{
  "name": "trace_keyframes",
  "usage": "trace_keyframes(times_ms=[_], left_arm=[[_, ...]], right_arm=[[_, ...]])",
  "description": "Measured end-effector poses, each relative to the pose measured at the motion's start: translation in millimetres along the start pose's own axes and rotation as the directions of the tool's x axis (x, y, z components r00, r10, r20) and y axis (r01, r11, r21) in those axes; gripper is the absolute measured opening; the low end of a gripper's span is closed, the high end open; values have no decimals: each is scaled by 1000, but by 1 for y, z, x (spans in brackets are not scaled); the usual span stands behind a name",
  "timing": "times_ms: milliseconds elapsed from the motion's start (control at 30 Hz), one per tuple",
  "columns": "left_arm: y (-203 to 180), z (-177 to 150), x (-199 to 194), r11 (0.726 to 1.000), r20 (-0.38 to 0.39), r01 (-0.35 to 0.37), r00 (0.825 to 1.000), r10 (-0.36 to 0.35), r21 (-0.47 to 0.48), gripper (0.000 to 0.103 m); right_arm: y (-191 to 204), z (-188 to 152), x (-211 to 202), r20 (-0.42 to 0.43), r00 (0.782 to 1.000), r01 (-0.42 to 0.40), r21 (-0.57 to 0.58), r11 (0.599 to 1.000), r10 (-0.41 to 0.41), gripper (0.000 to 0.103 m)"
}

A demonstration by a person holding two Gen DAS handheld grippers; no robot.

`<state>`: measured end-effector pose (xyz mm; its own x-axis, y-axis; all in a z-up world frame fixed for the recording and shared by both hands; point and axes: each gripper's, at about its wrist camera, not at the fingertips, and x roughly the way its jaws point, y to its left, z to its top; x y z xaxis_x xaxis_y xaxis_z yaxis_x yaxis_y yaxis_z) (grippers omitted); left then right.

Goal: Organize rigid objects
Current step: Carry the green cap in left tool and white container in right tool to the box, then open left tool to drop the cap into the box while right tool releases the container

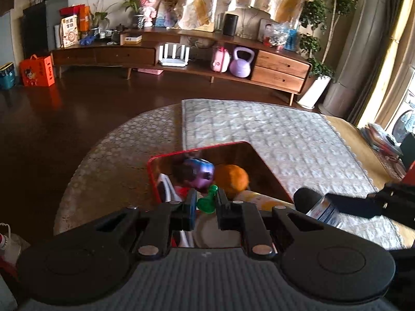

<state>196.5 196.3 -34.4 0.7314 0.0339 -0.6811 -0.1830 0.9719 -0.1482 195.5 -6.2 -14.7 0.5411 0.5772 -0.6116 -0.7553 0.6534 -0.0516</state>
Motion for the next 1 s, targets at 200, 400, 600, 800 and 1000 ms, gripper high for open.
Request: trace_keyframes(times_ms=[200,400,600,800,1000], left_arm=[[15,4,21,1000,-4,-4,1000,4,-15,15],[10,7,45,1000,-19,3,1000,-3,11,15],[12,4,74,1000,-74,3,997,-2,17,15],[13,-1,90,1000,-102,5,995,-3,17,15],[12,-5,102,1000,-135,-4,991,7,27,15]], right_arm=[[19,-2,36,-53,999,0,-49,999,-2,38],[35,-5,64,-87,996,14,-95,995,-23,37],[34,-4,84,-119,993,18,-93,995,-29,37],[36,-6,93,-126,991,31,-93,995,-43,37],[38,-8,99,-162,985,41,-91,995,-56,37]])
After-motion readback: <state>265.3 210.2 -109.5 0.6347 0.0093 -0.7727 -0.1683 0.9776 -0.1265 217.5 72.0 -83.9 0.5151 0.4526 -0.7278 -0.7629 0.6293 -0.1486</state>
